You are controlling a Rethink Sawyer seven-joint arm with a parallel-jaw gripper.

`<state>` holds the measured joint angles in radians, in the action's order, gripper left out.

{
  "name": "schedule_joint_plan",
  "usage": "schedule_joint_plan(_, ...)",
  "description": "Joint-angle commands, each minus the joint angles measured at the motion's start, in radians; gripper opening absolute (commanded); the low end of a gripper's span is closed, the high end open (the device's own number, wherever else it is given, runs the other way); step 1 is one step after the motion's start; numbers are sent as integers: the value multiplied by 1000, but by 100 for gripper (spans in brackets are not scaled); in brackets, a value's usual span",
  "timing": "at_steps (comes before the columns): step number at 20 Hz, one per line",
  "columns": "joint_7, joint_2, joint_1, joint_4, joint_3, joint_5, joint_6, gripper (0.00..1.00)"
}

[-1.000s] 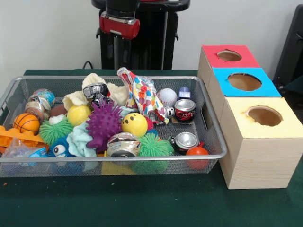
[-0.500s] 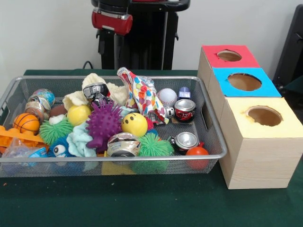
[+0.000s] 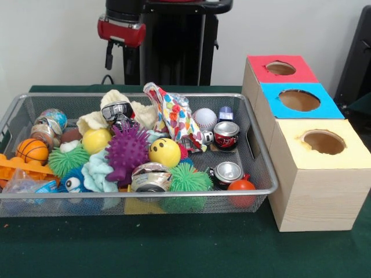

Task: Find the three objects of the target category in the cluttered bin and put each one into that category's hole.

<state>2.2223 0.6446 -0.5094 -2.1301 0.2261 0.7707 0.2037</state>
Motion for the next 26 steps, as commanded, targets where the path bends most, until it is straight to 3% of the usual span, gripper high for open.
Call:
schedule_joint_plan(1,22,-204,2,132,112,8,154,100)
schedule_joint_plan(4,15,-292,-30,134,121,17,212,100)
schedule_joint_plan(9,-10,-461,-15,155,166,-17,322,100)
schedule_joint_plan(14,-69,-533,-24,187,186,-7,444,100)
schedule_joint_plan(16,-64,-523,2,193,203,-17,432,100)
schedule_joint_plan(20,-1,-405,0,176,171,30,382,100)
schedule_joint_plan(23,43,-294,-12,159,115,88,223,100)
schedule_joint_plan(26,51,-260,-55,146,63,137,126,100)
